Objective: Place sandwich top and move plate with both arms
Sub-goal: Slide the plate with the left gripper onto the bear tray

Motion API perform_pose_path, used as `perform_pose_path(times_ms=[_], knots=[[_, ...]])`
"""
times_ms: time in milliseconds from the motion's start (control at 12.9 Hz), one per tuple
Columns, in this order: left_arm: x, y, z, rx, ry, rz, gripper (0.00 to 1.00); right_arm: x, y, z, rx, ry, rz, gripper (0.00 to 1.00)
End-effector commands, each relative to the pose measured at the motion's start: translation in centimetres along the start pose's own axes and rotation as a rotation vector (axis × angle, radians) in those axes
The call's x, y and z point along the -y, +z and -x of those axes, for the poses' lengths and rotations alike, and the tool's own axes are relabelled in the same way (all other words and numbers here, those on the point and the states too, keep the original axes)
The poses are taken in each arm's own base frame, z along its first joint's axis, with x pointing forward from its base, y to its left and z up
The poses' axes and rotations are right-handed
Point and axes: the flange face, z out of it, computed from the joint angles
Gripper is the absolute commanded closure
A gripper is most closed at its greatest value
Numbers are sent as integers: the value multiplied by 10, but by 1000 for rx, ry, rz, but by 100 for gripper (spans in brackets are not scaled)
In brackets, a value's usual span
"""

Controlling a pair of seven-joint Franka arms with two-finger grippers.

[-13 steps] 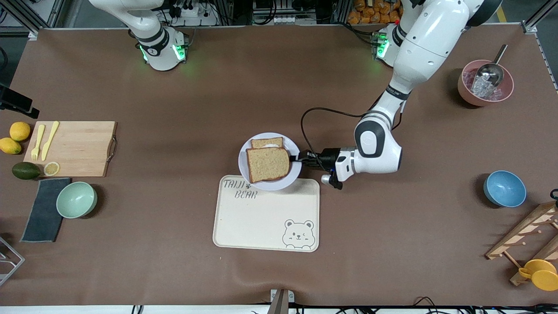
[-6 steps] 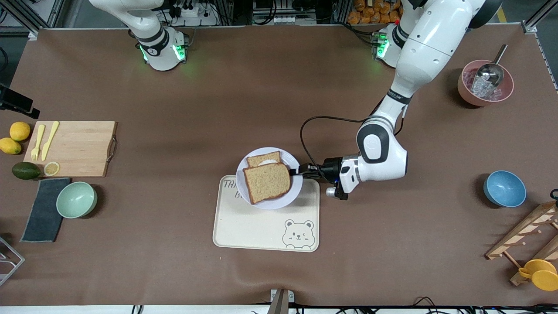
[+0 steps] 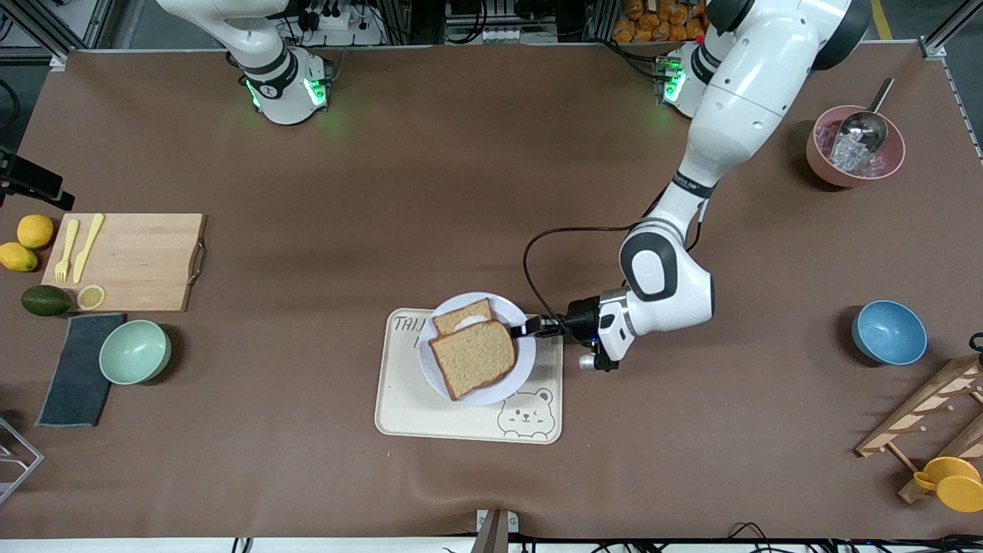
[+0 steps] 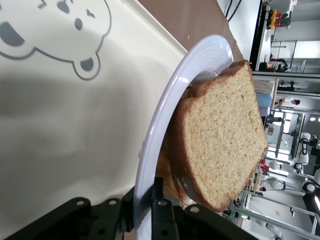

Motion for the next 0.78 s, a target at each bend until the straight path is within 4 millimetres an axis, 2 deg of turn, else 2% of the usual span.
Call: perform_pose_path(times_ms=[0,155,388,698], knots=[[2,17,-13,-33,-27,37,100,6,-3,9,-11,37,-31,0],[7,26,-19,-48,-39,37,100,7,-2,9,-8,37,-33,0],[12,50,-17,-101,-55,-3,100,7,-1,9,-5,37,-33,0],[22,56,-16,-100,-69,-13,100,7,0,8,-3,37,-33,0]])
